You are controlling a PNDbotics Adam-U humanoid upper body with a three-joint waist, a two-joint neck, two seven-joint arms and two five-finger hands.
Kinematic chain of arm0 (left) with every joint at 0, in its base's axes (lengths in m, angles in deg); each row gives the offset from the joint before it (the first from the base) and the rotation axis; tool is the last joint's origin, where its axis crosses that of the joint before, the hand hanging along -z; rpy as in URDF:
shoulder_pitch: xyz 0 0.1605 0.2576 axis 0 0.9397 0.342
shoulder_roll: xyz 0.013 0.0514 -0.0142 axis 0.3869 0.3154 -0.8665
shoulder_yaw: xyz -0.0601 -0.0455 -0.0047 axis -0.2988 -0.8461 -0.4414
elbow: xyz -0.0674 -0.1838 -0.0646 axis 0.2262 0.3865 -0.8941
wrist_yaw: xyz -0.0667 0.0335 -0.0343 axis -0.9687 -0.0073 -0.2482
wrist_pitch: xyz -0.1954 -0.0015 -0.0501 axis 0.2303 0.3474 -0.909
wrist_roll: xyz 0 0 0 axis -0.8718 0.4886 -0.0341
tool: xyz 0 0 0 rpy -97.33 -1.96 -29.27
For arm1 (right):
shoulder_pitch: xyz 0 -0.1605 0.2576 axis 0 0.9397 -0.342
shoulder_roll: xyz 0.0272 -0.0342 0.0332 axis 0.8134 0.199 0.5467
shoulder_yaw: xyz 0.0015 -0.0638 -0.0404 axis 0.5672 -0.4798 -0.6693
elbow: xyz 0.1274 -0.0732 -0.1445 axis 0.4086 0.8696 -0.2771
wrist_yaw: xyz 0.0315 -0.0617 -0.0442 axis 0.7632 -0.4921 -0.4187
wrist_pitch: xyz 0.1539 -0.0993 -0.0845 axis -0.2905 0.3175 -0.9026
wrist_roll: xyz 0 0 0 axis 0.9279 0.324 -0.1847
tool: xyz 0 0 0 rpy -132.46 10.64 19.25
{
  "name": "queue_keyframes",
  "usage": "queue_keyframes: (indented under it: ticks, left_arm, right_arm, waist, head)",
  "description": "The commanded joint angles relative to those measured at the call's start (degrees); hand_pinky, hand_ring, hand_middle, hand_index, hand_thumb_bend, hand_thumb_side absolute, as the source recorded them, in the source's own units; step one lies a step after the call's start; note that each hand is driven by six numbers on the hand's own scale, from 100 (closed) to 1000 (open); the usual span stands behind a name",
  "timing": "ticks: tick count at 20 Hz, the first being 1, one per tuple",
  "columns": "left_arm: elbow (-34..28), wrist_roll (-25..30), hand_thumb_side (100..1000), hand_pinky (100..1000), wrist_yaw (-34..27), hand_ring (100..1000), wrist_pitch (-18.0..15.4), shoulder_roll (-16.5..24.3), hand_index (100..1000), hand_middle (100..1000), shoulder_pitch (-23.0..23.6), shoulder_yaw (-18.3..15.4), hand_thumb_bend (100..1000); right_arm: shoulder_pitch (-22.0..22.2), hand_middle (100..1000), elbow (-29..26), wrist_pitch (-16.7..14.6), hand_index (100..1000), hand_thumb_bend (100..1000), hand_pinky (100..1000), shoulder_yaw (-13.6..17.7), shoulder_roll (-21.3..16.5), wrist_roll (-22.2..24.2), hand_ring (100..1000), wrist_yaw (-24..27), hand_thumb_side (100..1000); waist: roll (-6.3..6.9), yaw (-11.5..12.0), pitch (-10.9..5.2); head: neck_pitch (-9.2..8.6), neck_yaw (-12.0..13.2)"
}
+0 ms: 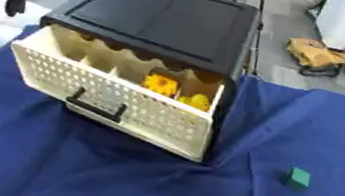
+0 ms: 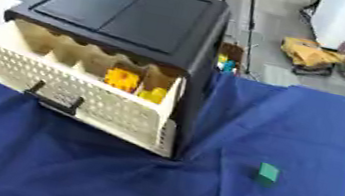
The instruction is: Pick up objects from table and place into drawer.
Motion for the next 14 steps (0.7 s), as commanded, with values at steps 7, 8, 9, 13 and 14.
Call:
queue_keyframes:
  ticks: [7,8,9,13,14]
  left_arm:
    - [-0.4,-0.6,889,451,-3.8,644,-8.5,-3.4,814,640,-2.1,-2.1,484]
    - [-0.4,0.0,889,471,-4.0,661,-9.8,-3.6,822,655,-2.0,-2.1,502]
    - [-0.4,0.6,891,496,-4.2,681,-10.8,-3.8,837,677,-1.9,-2.1,533]
    - [-0.4,2.6,901,538,-5.0,709,-13.5,-4.3,859,701,-1.5,-2.4,543]
    - [-0.4,2.9,903,539,-5.0,709,-13.7,-4.3,858,702,-1.3,-2.5,538]
  right_arm:
    - [-4.2,640,-0.9,5.3,793,100,754,-1.6,-4.6,11.1,797,-1.9,1000]
    - [-4.6,644,-0.9,6.2,798,100,757,-1.7,-5.3,12.6,800,-2.3,1000]
    - [-4.9,655,-0.9,7.1,809,100,765,-1.8,-5.8,14.1,809,-2.8,1000]
    - [-5.3,682,-0.9,12.6,842,112,780,-1.2,-9.4,21.7,830,-4.7,1000]
    - [-5.2,691,-0.9,14.1,846,196,784,-1.0,-10.4,23.9,835,-5.3,1000]
  waist:
    - [0.18,0.0,-1.17]
    - [0.2,0.0,-1.17]
    - [0.2,0.0,-1.17]
    - [0.29,-0.3,-1.11]
    - [0.31,-0.4,-1.09]
  head:
    - [-0.32,-0.8]
    - [-0.35,-0.8]
    - [-0.36,-0.8]
    - [-0.42,-0.7]
    - [-0.39,-0.6]
